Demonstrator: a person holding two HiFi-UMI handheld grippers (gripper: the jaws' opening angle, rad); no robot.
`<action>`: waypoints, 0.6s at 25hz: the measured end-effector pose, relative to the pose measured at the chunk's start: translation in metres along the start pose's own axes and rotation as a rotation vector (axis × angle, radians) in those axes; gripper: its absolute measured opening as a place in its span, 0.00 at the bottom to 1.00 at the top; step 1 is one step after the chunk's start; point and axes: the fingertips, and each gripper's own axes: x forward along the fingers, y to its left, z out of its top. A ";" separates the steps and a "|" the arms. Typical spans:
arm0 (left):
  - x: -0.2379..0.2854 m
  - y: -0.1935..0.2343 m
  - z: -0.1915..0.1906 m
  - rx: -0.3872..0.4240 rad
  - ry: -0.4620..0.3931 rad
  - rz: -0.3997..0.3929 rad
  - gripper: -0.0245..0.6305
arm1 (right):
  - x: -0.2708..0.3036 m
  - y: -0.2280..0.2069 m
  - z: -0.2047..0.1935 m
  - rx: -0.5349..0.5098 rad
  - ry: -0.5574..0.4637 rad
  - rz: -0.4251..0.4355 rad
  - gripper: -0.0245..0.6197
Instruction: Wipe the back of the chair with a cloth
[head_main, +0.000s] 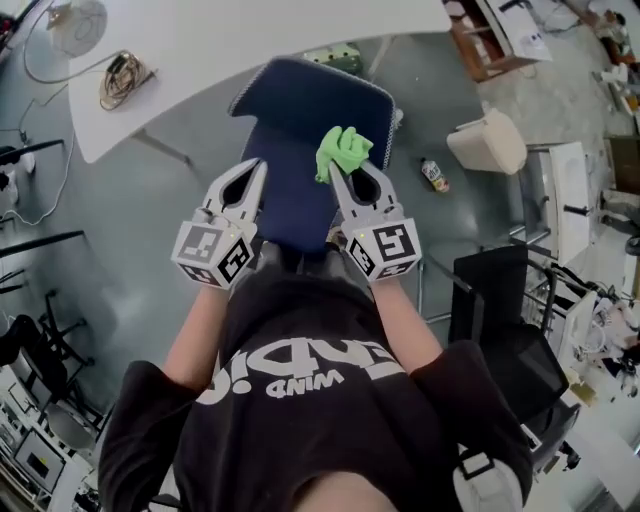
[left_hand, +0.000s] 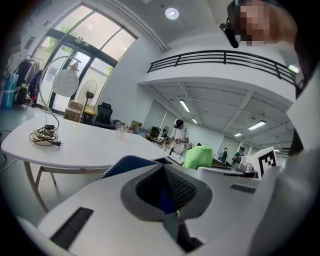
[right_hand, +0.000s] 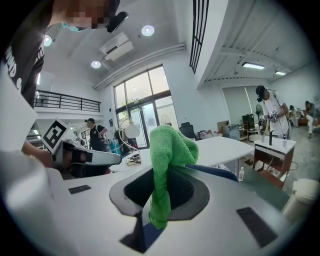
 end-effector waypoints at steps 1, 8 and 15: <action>-0.003 -0.009 0.005 0.008 -0.002 -0.012 0.03 | -0.010 0.002 0.005 0.000 -0.001 0.006 0.13; -0.010 -0.060 0.024 0.076 -0.024 -0.071 0.03 | -0.077 -0.013 0.034 0.024 -0.048 -0.009 0.12; -0.023 -0.073 0.036 0.130 -0.075 -0.034 0.03 | -0.121 -0.040 0.045 0.004 -0.138 -0.093 0.13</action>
